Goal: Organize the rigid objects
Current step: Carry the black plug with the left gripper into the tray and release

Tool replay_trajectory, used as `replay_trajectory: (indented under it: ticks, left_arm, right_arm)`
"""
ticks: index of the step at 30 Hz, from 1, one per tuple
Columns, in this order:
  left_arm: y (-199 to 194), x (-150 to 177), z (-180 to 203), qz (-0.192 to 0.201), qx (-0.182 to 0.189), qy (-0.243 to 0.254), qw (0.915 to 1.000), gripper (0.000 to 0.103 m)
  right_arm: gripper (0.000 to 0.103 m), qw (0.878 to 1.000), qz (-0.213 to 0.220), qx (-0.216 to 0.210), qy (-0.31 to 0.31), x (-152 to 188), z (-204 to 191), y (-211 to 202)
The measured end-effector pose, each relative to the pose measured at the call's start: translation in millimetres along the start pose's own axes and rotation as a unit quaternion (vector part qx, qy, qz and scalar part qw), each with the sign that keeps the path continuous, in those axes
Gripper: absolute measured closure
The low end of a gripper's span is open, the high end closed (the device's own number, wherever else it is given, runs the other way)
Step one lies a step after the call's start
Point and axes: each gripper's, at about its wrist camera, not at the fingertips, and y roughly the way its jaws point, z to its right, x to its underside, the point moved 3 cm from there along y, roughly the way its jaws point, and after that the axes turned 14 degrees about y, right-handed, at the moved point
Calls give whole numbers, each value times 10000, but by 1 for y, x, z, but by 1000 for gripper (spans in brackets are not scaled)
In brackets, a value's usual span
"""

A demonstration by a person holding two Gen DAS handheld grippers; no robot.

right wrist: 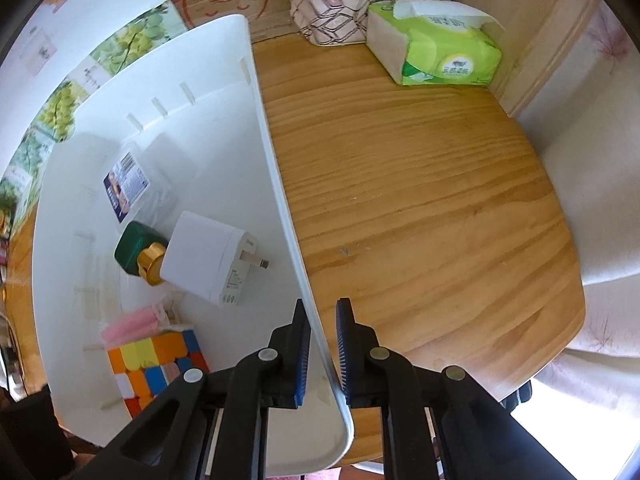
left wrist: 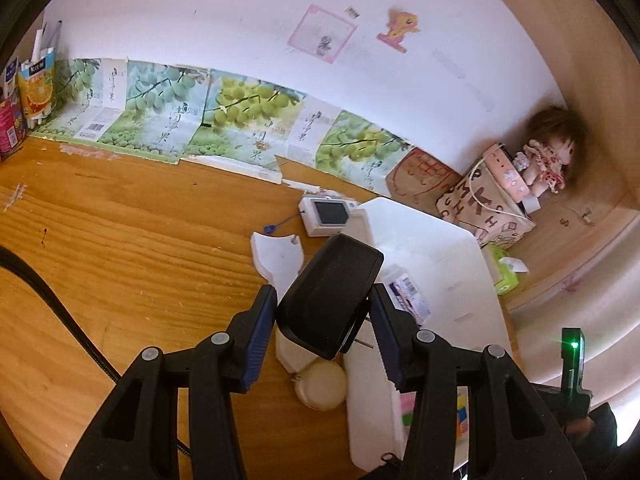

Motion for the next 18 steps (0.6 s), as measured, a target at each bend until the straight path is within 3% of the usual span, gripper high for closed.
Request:
replay_trajectory:
  ticks: [10, 18]
  left_arm:
    - [-14, 9, 40, 164, -256, 161, 9994, 52]
    - [-15, 10, 73, 275, -345, 210, 9988, 52]
  right_arm:
    - [95, 9954, -18, 181, -943, 8, -7, 0]
    - [94, 9814, 180, 397, -1870, 17, -16, -1]
